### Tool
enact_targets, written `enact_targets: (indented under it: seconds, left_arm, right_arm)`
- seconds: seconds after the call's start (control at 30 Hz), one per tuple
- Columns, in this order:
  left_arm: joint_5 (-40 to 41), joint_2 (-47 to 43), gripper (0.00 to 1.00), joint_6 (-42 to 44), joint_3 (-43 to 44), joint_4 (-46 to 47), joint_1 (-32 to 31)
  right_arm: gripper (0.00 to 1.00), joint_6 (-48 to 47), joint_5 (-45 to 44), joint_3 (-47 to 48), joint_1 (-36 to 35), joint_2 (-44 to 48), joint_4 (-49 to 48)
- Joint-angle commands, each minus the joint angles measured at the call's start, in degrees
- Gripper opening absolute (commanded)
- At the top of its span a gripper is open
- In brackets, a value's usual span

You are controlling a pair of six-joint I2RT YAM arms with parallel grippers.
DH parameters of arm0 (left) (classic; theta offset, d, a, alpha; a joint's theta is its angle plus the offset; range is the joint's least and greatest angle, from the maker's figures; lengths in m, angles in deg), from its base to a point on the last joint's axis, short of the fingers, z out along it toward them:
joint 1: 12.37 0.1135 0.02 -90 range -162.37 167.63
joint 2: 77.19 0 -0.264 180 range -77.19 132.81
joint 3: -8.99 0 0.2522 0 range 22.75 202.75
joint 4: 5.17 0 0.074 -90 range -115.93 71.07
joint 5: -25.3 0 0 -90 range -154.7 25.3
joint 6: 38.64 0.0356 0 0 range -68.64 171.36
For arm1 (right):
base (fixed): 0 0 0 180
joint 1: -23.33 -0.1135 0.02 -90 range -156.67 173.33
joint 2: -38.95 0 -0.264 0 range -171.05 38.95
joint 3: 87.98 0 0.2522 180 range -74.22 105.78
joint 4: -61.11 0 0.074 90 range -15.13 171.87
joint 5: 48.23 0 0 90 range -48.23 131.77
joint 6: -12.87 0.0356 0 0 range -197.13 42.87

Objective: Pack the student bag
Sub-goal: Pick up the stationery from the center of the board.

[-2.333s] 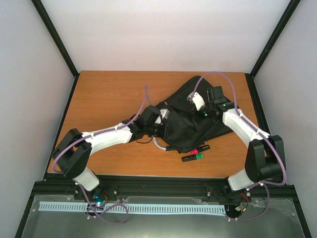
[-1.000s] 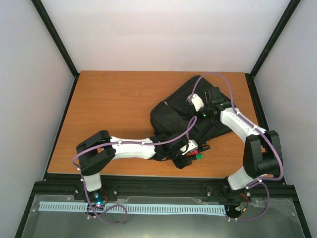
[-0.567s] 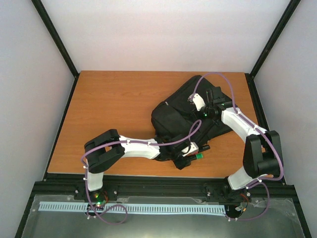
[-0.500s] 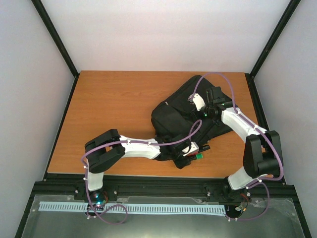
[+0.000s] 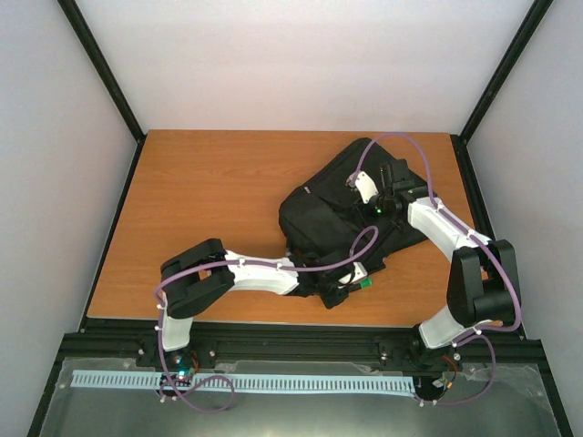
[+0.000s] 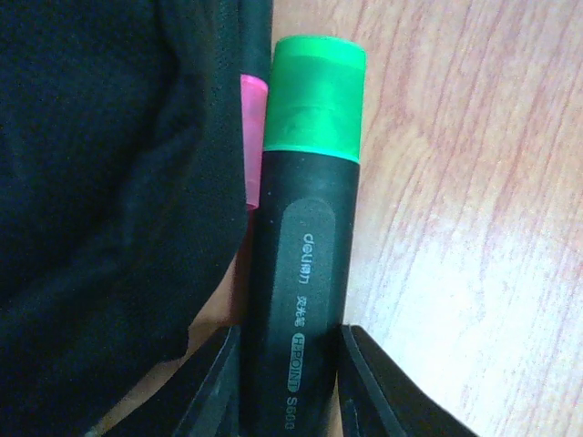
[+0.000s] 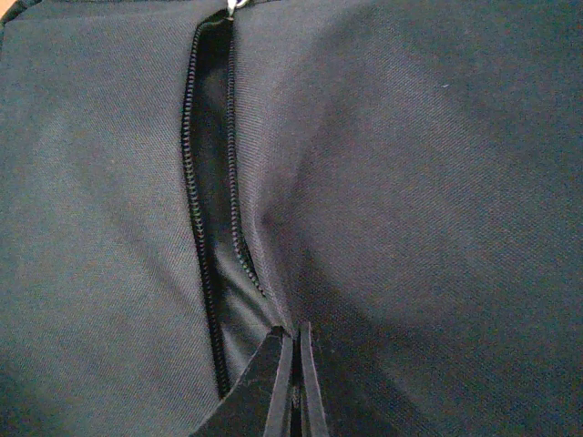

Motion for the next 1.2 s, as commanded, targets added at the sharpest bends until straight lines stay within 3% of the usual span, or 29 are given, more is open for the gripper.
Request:
enact_targets:
  seconds: [0.0,0.43,0.53,0.6,1.0,1.17]
  left_arm:
    - [3.21,-1.92,0.29,-0.82,-1.85,-3.05,-1.25]
    - [4.31,-21.59,0.29,-16.38,-21.69,-10.79,-1.3]
    - [4.42,-20.15,0.45,-16.87,-20.0,-12.64,-1.31]
    - [5.98,-18.97,0.5,-16.79,-18.44,-13.72,-1.3]
    - [8.83,-12.14,0.37,-15.53,-10.98,-18.51,-1.29]
    - [8.49,-11.18,0.44,-14.06,-9.6,-18.31,-1.3]
  right_arm:
    - [0.03,0.28,-0.59,1.19,0.87,0.13,0.06]
    - [0.03,0.45,0.21,1.26,1.03,0.09,0.11]
    - [0.03,0.55,0.17,1.27,1.07,0.04,0.24]
    - [0.03,0.6,0.19,1.23,1.06,0.04,0.22]
    - [0.03,0.58,0.38,1.25,1.31,0.57,0.32]
    - [0.03,0.49,0.69,1.23,1.37,0.57,0.33]
